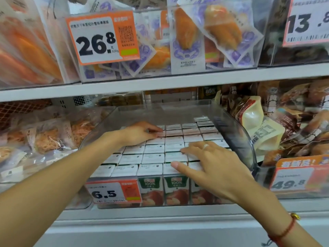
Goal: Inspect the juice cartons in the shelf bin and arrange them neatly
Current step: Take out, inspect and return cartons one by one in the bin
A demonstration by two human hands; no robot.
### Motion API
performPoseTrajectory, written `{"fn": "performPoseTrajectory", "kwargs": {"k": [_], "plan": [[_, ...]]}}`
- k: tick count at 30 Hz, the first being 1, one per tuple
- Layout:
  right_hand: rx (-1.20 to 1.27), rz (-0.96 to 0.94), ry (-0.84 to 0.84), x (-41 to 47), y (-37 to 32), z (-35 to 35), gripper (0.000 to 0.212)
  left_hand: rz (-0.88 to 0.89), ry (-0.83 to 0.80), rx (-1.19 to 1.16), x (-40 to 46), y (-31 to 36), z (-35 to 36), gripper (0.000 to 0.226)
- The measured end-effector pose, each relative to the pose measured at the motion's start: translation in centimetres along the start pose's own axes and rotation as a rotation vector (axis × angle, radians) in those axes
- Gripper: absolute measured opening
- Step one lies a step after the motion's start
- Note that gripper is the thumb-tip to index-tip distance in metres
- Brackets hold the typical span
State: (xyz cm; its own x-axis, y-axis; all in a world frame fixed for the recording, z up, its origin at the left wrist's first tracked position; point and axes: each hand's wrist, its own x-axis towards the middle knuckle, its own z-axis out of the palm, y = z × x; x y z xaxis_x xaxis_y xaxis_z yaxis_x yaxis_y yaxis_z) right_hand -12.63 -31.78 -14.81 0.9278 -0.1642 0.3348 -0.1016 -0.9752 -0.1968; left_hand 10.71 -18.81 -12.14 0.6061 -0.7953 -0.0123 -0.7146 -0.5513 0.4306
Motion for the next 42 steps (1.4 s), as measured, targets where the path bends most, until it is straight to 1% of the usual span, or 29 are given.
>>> {"fn": "performPoseTrajectory", "kwargs": {"k": [2, 5, 8, 10, 13, 16, 20, 24, 26, 28, 30, 31, 33, 34, 37, 40, 42], "plan": [[-0.027, -0.046, -0.009, -0.1, 0.0, 0.0, 0.089, 0.016, -0.007, 0.028, 0.1, 0.1, -0.4, 0.036], [-0.037, -0.088, -0.01, -0.1, 0.0, 0.0, 0.086, 0.058, 0.031, 0.108, 0.9, -0.1, -1.0, 0.027], [-0.043, -0.108, -0.03, -0.2, -0.1, -0.1, 0.082, 0.055, 0.077, 0.184, 2.3, -0.4, -1.5, 0.033], [-0.037, -0.106, -0.035, -0.2, -0.1, -0.1, 0.081, 0.038, 0.056, 0.192, 3.3, -0.7, -1.9, 0.037], [-0.026, -0.114, -0.031, -0.2, 0.0, -0.1, 0.084, 0.033, -0.016, 0.216, 4.6, -1.2, -2.4, 0.033], [-0.029, -0.115, -0.038, -0.1, 0.1, -0.1, 0.085, 0.032, -0.019, 0.198, 5.5, -1.8, -2.6, 0.034], [-0.022, -0.114, -0.044, 0.0, 0.2, -0.1, 0.087, 0.057, 0.021, 0.105, 6.0, -2.4, -2.0, 0.034], [-0.024, -0.112, -0.03, 0.2, 0.3, 0.1, 0.087, 0.054, 0.028, 0.034, 5.7, -2.6, -1.3, 0.041], [-0.034, -0.111, -0.021, 0.2, 0.3, 0.1, 0.086, 0.071, 0.124, 0.044, 5.1, -2.4, -0.9, 0.041], [-0.028, -0.106, -0.011, 0.2, 0.3, 0.2, 0.085, 0.089, 0.3, 0.058, 4.2, -2.1, -0.5, 0.043], [-0.019, -0.102, -0.007, 0.1, 0.3, 0.2, 0.086, 0.086, 0.479, -0.031, 2.7, -1.5, -0.2, 0.046], [-0.022, -0.103, -0.007, 0.1, 0.3, 0.2, 0.086, 0.107, 0.527, -0.122, 1.7, -1.1, -0.2, 0.046], [-0.035, -0.105, -0.019, 0.1, 0.3, 0.1, 0.086, 0.179, 0.587, -0.272, -0.8, -0.1, -0.2, 0.045], [-0.036, -0.108, -0.026, 0.1, 0.2, 0.0, 0.085, 0.187, 0.628, -0.298, -2.3, 0.5, -0.2, 0.046], [-0.024, -0.102, -0.051, -0.2, 0.0, -0.4, 0.083, 0.145, 0.723, -0.36, -7.3, 2.7, 0.1, 0.054], [0.003, -0.086, -0.102, -0.6, -1.1, -1.2, 0.074, 0.101, 0.758, -0.641, -13.0, 5.0, 0.8, 0.052], [0.059, -0.098, -0.084, -1.2, -2.7, -1.9, 0.075, 0.036, 0.779, -0.769, -16.8, 6.4, 1.4, 0.046]]}}
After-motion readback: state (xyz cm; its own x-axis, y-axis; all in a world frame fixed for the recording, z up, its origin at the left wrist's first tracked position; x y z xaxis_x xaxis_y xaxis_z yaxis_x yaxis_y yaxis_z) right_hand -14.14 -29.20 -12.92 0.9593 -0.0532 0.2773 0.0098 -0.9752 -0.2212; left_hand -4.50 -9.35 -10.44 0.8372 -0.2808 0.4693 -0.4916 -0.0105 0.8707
